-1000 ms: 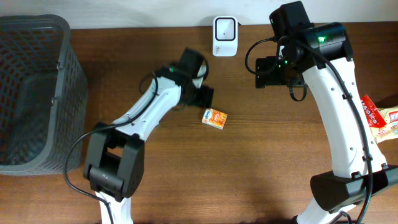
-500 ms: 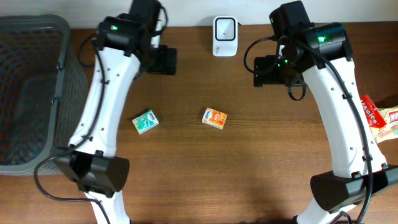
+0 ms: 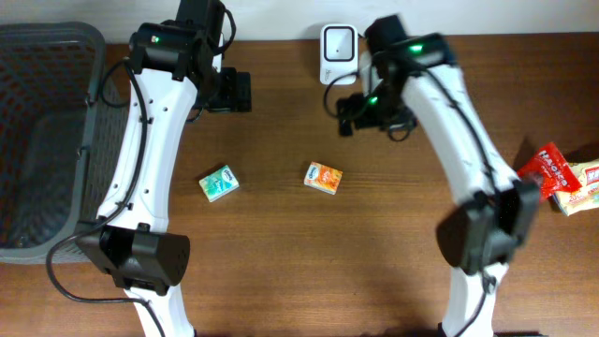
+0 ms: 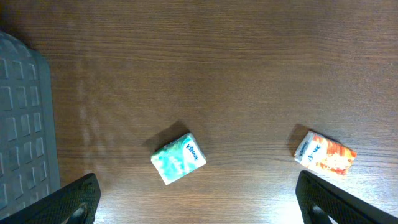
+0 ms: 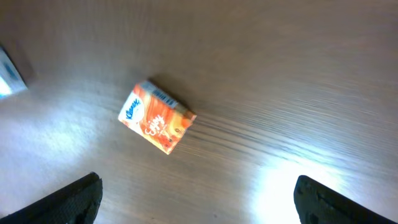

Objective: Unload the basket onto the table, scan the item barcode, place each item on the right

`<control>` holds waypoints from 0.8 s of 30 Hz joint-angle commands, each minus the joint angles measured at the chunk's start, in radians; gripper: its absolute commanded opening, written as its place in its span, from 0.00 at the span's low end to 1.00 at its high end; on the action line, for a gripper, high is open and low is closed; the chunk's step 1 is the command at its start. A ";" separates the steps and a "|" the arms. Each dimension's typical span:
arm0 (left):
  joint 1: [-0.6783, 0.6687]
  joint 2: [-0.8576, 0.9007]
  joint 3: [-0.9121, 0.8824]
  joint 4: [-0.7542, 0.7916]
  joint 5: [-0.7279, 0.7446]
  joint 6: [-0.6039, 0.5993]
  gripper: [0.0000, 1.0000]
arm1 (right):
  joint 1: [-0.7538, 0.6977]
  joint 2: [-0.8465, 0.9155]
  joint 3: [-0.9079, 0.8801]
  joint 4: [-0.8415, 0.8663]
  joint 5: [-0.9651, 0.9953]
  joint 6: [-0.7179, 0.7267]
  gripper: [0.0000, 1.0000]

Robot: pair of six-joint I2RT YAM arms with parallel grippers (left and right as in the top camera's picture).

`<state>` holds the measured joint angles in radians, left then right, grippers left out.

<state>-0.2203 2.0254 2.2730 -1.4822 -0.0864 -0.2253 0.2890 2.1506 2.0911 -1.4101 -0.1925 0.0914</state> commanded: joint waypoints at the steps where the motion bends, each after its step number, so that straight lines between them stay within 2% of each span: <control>1: -0.001 0.015 0.002 0.000 -0.008 -0.009 0.99 | 0.008 0.080 -0.005 -0.010 -0.219 -0.249 0.96; 3: -0.001 0.015 0.002 0.000 -0.008 -0.009 0.99 | 0.007 0.127 -0.005 -0.009 -0.272 -0.339 0.92; 6: -0.001 0.015 0.002 0.000 -0.008 -0.009 0.99 | 0.007 0.172 -0.007 -0.005 -0.269 -0.375 0.76; 10: -0.001 0.015 0.002 0.000 -0.008 -0.009 0.99 | 0.017 0.226 -0.012 0.001 -0.271 -0.409 0.70; 12: -0.001 0.015 0.002 0.000 -0.008 -0.009 0.99 | 0.028 0.237 -0.031 0.022 -0.268 -0.440 0.63; 18: -0.001 0.015 0.002 0.000 -0.008 -0.009 0.99 | 0.051 0.242 -0.117 0.114 -0.268 -0.451 0.56; 24: -0.001 0.015 0.002 0.000 -0.008 -0.009 0.99 | 0.051 0.242 -0.179 0.162 -0.267 -0.450 0.41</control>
<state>-0.2203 2.0254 2.2730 -1.4811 -0.0868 -0.2279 0.3355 2.3875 1.9465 -1.2617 -0.4473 -0.3477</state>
